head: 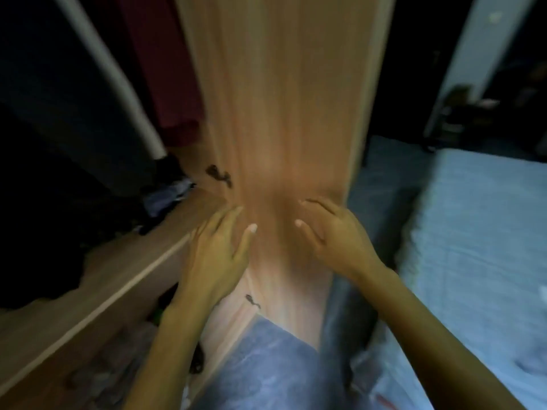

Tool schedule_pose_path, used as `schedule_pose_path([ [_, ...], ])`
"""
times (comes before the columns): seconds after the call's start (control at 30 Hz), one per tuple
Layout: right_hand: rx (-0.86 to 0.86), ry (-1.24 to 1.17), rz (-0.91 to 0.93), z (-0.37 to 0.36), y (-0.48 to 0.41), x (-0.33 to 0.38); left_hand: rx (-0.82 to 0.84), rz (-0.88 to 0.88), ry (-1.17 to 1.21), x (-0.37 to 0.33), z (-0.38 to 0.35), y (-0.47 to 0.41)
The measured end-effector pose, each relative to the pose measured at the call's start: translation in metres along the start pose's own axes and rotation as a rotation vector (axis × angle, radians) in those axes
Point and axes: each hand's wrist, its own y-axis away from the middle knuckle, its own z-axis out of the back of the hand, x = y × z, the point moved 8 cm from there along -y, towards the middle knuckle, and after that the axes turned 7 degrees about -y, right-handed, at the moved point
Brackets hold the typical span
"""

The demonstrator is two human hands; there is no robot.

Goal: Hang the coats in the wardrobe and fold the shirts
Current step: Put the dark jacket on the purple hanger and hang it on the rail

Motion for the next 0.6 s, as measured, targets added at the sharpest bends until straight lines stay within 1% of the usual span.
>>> schedule_pose_path([
  [0.13, -0.027, 0.131, -0.199, 0.048, 0.081, -0.04, 0.142, -0.139, 0.201, -0.078, -0.064, 0.022],
  [0.27, -0.041, 0.265, -0.397, 0.102, 0.175, -0.077, 0.305, -0.244, 0.358, -0.162, -0.12, 0.061],
  [0.33, -0.062, 0.308, -0.493, 0.133, 0.222, -0.098, 0.38, -0.315, 0.404, -0.208, -0.14, 0.084],
  [0.4, -0.124, 0.323, -0.584, 0.166, 0.268, -0.117, 0.438, -0.396, 0.441, -0.254, -0.155, 0.105],
  [0.6, -0.293, 0.332, -0.77, 0.255, 0.391, -0.165, 0.519, -0.57, 0.439, -0.383, -0.202, 0.162],
])
